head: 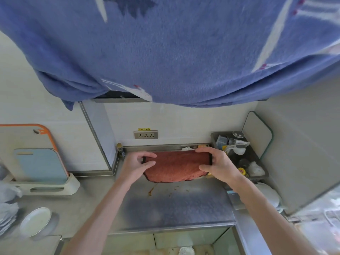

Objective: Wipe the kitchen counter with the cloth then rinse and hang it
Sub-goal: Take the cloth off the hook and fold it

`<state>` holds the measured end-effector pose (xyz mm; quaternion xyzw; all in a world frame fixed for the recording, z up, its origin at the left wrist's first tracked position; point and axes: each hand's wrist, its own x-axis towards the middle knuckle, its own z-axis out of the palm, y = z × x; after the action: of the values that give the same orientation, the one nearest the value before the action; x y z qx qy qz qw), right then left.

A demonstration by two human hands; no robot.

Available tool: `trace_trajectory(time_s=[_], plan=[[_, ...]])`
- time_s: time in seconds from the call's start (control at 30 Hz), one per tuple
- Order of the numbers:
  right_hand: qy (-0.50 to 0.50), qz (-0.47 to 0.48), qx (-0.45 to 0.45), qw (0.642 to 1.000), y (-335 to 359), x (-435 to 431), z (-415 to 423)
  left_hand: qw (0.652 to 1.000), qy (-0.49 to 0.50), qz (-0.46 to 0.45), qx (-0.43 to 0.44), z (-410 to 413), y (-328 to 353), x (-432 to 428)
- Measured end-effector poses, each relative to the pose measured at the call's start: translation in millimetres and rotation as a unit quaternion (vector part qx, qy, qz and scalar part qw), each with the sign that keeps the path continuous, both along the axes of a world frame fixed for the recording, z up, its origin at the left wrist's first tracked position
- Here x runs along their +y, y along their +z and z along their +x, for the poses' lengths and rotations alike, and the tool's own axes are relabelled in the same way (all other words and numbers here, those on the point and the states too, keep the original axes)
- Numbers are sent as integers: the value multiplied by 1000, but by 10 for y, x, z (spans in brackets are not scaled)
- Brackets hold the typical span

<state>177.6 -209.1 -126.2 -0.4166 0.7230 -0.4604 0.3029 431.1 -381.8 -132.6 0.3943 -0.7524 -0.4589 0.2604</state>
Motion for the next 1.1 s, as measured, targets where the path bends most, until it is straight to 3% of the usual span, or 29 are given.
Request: trace_trajectory(time_s=[0.17, 0.37, 0.5, 0.63, 0.77, 0.93, 1.1], plan=[[-6, 26, 162, 986, 80, 24, -29, 996, 27, -83, 15, 15, 40, -3], [-31, 14, 222, 974, 212, 9, -7, 992, 40, -118, 10, -5, 119, 8], [-42, -31, 116, 992, 205, 3, -3, 994, 52, -95, 5, -4, 126, -46], [-60, -69, -22, 996, 263, 51, 4, 984, -19, 174, 10, 72, 119, -108], [-7, -40, -71, 997, 245, 98, -106, 989, -51, 136, -23, 127, 106, -120], [4, 18, 70, 997, 255, 82, -147, 992, -64, 74, -78, 118, 114, -175], [-40, 58, 219, 973, 334, 42, -93, 987, -75, 20, -141, 96, 99, -228]])
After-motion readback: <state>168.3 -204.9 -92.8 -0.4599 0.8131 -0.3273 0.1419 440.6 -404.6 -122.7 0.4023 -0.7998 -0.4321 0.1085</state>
